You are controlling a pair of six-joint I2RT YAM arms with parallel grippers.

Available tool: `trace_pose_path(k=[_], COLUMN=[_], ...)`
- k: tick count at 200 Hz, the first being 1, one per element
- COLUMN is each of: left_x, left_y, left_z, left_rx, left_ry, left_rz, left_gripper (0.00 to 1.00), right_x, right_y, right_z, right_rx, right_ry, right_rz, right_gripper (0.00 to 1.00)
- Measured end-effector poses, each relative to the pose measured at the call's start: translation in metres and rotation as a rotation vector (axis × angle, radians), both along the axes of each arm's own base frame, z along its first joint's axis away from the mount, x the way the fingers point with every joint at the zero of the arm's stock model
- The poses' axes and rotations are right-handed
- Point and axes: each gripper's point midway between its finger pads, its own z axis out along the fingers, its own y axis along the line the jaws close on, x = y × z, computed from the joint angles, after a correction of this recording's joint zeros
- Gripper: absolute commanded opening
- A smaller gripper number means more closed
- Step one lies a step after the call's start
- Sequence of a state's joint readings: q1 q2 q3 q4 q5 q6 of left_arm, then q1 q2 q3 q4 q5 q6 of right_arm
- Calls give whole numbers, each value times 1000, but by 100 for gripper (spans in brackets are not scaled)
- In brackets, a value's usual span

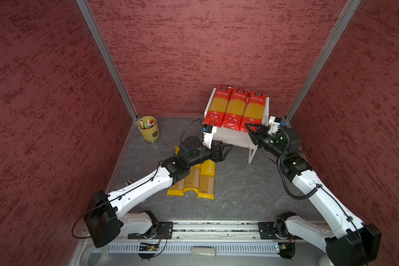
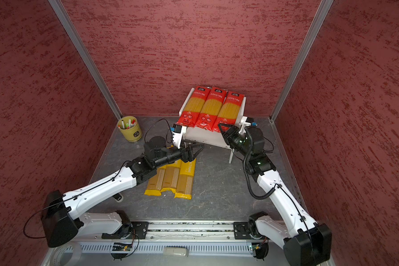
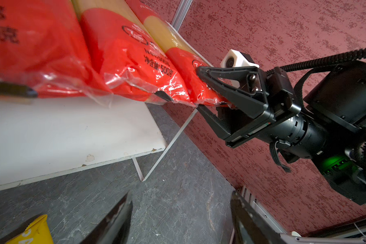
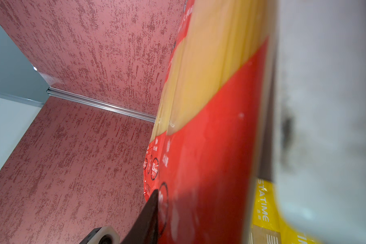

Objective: Arrange pasta packages on shelves
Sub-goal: Place the pasta bag on the shelf.

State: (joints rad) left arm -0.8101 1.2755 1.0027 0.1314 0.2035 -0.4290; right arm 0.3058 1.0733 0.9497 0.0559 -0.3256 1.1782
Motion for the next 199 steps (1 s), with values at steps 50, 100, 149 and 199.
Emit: trace_pose_path(k=[50,100,149,199], left_x=[0,2,3,7], left_y=[0,-4,-5,0], left_z=[0,-6,-9,-10], left_rx=[5,20,28,27], left_ry=[-6,-6,-4,-4], left_rz=[1,-4,-5,9], left_gripper=[73,73,73,73], right_x=[1,-5,-6,-10], right_y=[0,-3,-3,3], right_z=[-2,-7,-5,-3], right_rx=[-4,-9,-12,-50], right_ry=[2,16,5,-22], right_rz=[0,-8,-7,45], right_gripper=[51,48,31,19])
